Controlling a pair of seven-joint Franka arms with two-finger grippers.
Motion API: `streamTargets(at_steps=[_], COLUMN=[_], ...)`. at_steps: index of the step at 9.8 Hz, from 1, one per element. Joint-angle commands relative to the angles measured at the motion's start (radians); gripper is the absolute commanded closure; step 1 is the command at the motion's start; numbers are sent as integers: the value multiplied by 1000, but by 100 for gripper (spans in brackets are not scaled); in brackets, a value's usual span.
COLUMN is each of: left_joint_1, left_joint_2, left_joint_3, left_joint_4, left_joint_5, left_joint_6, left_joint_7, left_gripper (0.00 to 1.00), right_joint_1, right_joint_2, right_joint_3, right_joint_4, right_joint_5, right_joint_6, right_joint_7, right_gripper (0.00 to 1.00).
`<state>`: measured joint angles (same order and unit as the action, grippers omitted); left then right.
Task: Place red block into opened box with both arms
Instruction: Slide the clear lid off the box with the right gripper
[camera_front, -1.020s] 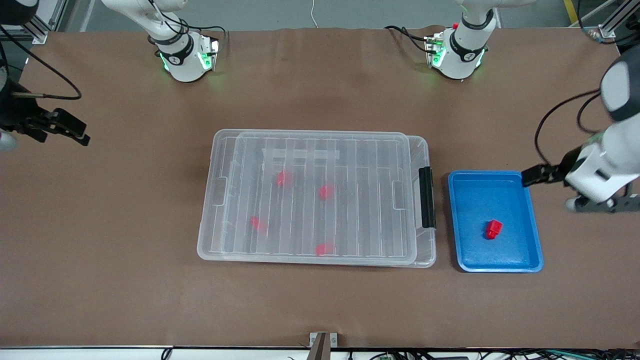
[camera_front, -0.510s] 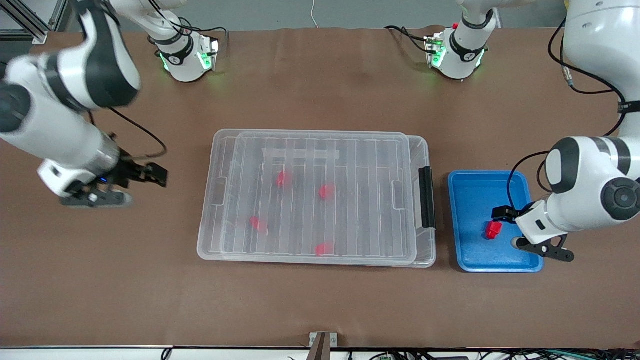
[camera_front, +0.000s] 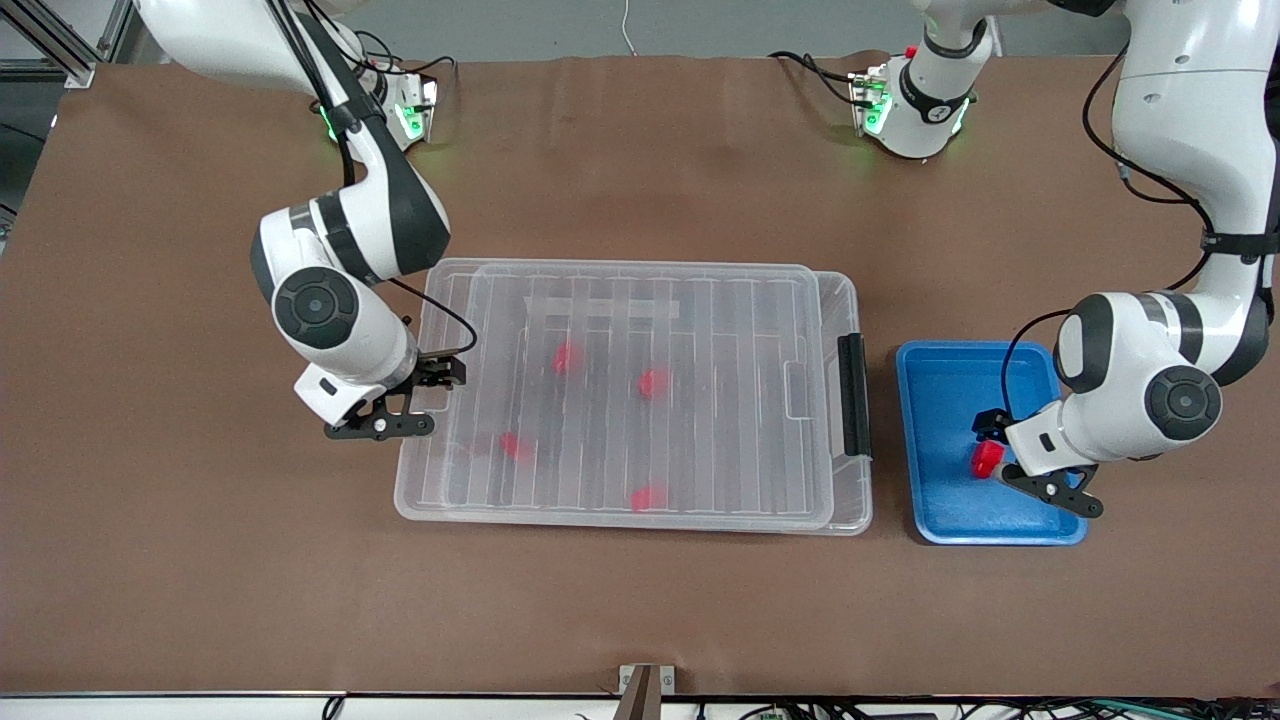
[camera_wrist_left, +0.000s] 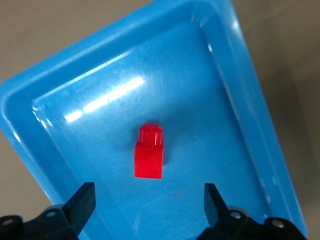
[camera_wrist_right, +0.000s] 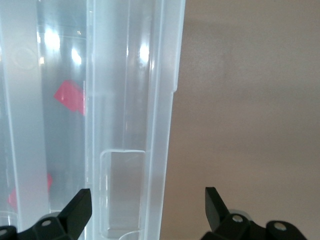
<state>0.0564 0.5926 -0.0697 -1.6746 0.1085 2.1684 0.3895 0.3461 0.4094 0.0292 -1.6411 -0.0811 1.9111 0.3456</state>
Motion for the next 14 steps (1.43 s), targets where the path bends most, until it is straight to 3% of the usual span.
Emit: streamTargets(at_steps=[1,3,7,9,12,13,14], left_joint_1=[14,8,10,10,10,14,13], left_joint_2=[44,81,122,134,130,122,96], left_joint_3=[-4,-4,-4,-4,-4,-7,-7], left_joint_4=[-19,-1,18,19,19,19,24], left_joint_5=[16,14,11,13,13,8,8], left_joint_6=[28,30,103,107,107,107,105], left_joint_7=[9,8,2,6,6,-3,9], left_gripper=[15,30,30,47,93,100,100], right_joint_1=[20,19,-1,-32,-45,-62,-88], right_joint_2=[18,34,45,43,40,35,31], right_joint_3=[-3,-3,-8,-8,-8,-9,-11], right_joint_4=[3,1,1,-15,-25,-22,-22], right_joint_5=[-22,-54,-106,-117,-137,-137,-137], right_joint_6=[19,28,37,31,20,2,-18], right_joint_7=[13,13,4,-5,-22,-55,-94], right_gripper=[0,0,0,0,0,0,0])
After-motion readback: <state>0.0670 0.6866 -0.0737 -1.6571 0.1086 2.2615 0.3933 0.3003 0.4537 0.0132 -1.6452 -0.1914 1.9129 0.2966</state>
